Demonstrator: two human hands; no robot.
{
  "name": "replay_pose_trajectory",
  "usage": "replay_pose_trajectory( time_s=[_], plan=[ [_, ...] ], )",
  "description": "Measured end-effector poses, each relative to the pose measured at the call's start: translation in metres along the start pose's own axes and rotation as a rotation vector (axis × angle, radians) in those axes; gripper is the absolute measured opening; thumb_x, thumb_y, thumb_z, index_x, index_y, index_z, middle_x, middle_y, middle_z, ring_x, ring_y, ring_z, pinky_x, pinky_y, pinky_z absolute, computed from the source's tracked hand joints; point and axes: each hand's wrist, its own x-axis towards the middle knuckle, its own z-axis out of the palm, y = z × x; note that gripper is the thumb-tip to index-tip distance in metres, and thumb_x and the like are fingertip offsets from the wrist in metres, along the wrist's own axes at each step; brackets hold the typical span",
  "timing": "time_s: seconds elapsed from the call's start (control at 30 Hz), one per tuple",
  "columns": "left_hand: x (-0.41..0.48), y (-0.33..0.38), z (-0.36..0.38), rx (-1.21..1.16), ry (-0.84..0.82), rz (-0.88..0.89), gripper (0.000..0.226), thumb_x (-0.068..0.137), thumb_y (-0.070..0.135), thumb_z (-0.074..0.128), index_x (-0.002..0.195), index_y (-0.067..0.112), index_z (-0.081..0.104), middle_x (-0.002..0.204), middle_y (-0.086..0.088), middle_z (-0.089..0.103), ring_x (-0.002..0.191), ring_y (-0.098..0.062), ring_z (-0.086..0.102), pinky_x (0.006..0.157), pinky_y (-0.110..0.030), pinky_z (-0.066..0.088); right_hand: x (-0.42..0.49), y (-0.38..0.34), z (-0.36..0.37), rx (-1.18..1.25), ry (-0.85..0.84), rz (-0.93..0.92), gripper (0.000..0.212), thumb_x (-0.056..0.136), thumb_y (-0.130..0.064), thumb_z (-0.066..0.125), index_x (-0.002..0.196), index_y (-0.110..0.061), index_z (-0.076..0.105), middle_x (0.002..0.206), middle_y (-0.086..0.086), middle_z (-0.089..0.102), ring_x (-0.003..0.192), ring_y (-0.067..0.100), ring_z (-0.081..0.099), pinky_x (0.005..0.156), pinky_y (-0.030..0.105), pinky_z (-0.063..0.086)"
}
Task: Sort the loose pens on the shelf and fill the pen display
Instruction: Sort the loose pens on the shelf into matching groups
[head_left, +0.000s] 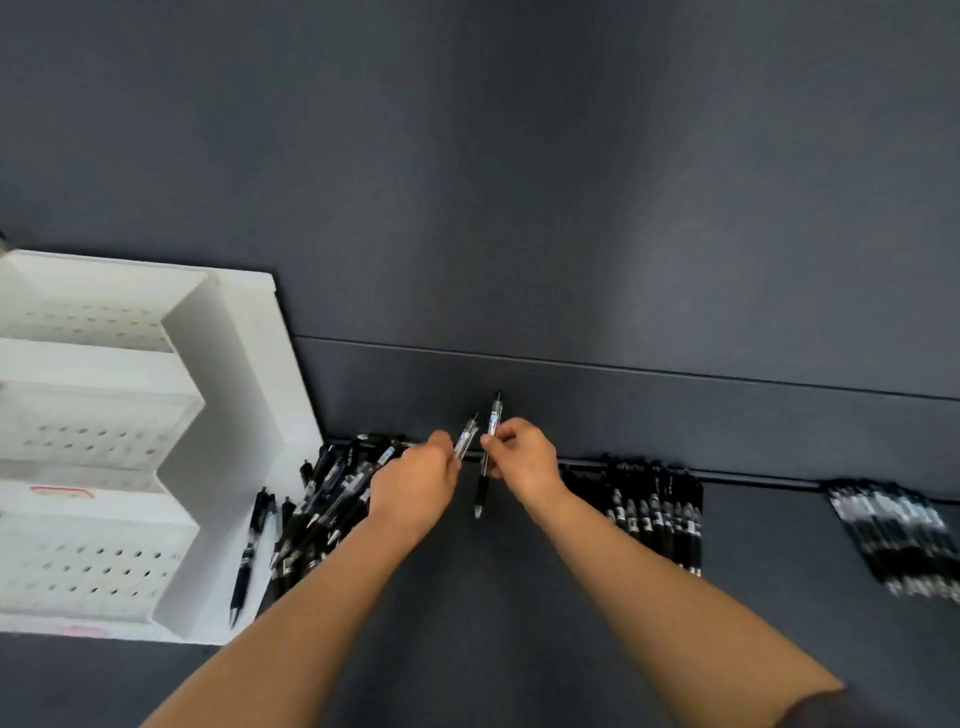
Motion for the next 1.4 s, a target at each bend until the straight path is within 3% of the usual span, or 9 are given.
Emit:
replay_pose_trajectory(
  time_s=[0.13, 0.4, 0.63, 0.83, 0.93, 1.0, 1.13, 1.4],
  plan=[
    [0.008, 0.053, 0.019, -0.073, -0.072, 0.102, 0.018, 0.096, 0.033, 0.045, 0.100, 0.016, 0.050, 0.093, -0.006, 0.067, 0.090, -0.029, 0.063, 0.072, -0.038, 0.051, -0.009, 0.028, -0.058, -0.101, 0.080, -0.003, 0.011, 0.089, -0.031, 0.062, 0.088, -0.022, 0.055, 0.081, 0.003, 0.068, 0.081, 0.023, 0.067, 0.082, 0.038, 0.053],
    [-0.001, 0.182, 0.066, -0.085, -0.187, 0.278, 0.012, 0.094, 0.030, 0.049, 0.092, 0.018, 0.051, 0.090, -0.004, 0.066, 0.084, -0.025, 0.062, 0.066, -0.033, 0.046, -0.039, 0.106, -0.179, -0.117, 0.268, 0.109, 0.011, 0.090, -0.034, 0.059, 0.087, -0.023, 0.057, 0.075, 0.001, 0.066, 0.080, 0.023, 0.066, 0.078, 0.036, 0.053],
    [-0.016, 0.311, 0.123, -0.107, -0.245, 0.325, 0.012, 0.091, 0.031, 0.054, 0.090, 0.019, 0.054, 0.092, -0.002, 0.067, 0.087, -0.023, 0.063, 0.071, -0.032, 0.048, -0.057, 0.178, -0.297, -0.093, 0.347, 0.140, 0.022, 0.090, -0.034, 0.059, 0.102, -0.015, 0.060, 0.082, 0.004, 0.068, 0.079, 0.023, 0.066, 0.075, 0.041, 0.056],
    [-0.022, 0.401, 0.168, -0.233, -0.282, 0.272, 0.011, 0.089, 0.024, 0.056, 0.095, 0.015, 0.058, 0.091, -0.006, 0.068, 0.088, -0.025, 0.064, 0.076, -0.038, 0.053, -0.063, 0.232, -0.384, -0.169, 0.347, 0.157, 0.019, 0.092, -0.031, 0.057, 0.097, -0.014, 0.063, 0.072, 0.001, 0.063, 0.071, 0.020, 0.061, 0.072, 0.035, 0.053],
    [-0.026, 0.431, 0.184, -0.268, -0.310, 0.263, 0.034, 0.091, 0.020, 0.055, 0.124, 0.016, 0.050, 0.095, -0.009, 0.067, 0.090, -0.026, 0.064, 0.078, -0.038, 0.053, -0.061, 0.254, -0.422, -0.292, 0.338, 0.234, 0.018, 0.092, -0.032, 0.053, 0.092, -0.018, 0.063, 0.081, 0.006, 0.065, 0.080, 0.025, 0.062, 0.064, 0.031, 0.046],
    [-0.026, 0.446, 0.192, -0.277, -0.320, 0.259, 0.047, 0.092, 0.018, 0.053, 0.136, 0.019, 0.038, 0.085, -0.007, 0.066, 0.082, -0.024, 0.064, 0.076, -0.037, 0.053, -0.057, 0.270, -0.441, -0.365, 0.314, 0.290, 0.019, 0.092, -0.029, 0.050, 0.083, -0.014, 0.059, 0.083, 0.009, 0.062, 0.078, 0.030, 0.060, 0.059, 0.029, 0.041],
    [-0.022, 0.464, 0.202, -0.258, -0.327, 0.260, 0.048, 0.093, 0.016, 0.051, 0.138, 0.021, 0.034, 0.074, -0.006, 0.062, 0.070, -0.023, 0.062, 0.069, -0.039, 0.053, -0.045, 0.293, -0.459, -0.455, 0.251, 0.379, 0.025, 0.094, -0.031, 0.052, 0.095, -0.008, 0.061, 0.099, 0.014, 0.063, 0.087, 0.033, 0.062, 0.065, 0.030, 0.043],
    [0.005, 0.494, 0.221, -0.227, -0.326, 0.227, 0.039, 0.092, 0.017, 0.052, 0.129, 0.018, 0.040, 0.085, -0.014, 0.066, 0.073, -0.031, 0.066, 0.067, -0.045, 0.057, -0.017, 0.298, -0.462, -0.552, 0.174, 0.349, 0.027, 0.095, -0.032, 0.047, 0.105, -0.010, 0.058, 0.109, 0.012, 0.062, 0.097, 0.034, 0.061, 0.067, 0.031, 0.043]
  ],
)
